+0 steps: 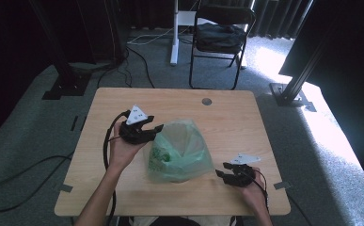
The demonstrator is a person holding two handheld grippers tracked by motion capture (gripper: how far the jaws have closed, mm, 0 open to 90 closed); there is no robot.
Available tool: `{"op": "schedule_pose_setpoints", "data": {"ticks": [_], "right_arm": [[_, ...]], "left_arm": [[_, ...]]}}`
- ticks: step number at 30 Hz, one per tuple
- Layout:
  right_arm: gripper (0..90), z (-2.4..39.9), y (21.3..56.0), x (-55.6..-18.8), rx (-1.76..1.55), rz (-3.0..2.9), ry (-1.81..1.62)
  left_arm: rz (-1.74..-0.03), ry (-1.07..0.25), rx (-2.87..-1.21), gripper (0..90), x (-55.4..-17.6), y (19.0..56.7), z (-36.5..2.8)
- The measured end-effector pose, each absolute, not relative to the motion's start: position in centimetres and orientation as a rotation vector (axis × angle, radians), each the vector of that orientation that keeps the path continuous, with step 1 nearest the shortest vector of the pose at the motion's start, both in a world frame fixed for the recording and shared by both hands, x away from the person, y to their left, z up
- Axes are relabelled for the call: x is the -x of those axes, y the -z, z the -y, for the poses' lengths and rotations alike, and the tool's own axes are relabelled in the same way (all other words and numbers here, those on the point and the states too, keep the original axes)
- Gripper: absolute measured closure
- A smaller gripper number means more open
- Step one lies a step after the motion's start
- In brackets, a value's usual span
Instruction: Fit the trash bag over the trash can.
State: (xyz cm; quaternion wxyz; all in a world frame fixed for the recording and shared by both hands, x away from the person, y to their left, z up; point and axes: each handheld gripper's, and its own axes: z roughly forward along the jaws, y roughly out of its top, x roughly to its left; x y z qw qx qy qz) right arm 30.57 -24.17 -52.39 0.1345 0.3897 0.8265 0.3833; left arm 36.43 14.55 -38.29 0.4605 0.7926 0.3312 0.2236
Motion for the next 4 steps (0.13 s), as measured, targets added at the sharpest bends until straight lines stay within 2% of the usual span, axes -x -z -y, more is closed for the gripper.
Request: {"op": "schedule_pose_setpoints", "data": {"ticks": [4], "right_arm": [[49.8,24.30,52.30,-30.59,-1.129,-2.388,-1.113]], "left_arm": [[-0.869,-0.563,-1.884,48.5,-36.36,38.61,-15.88]]}}
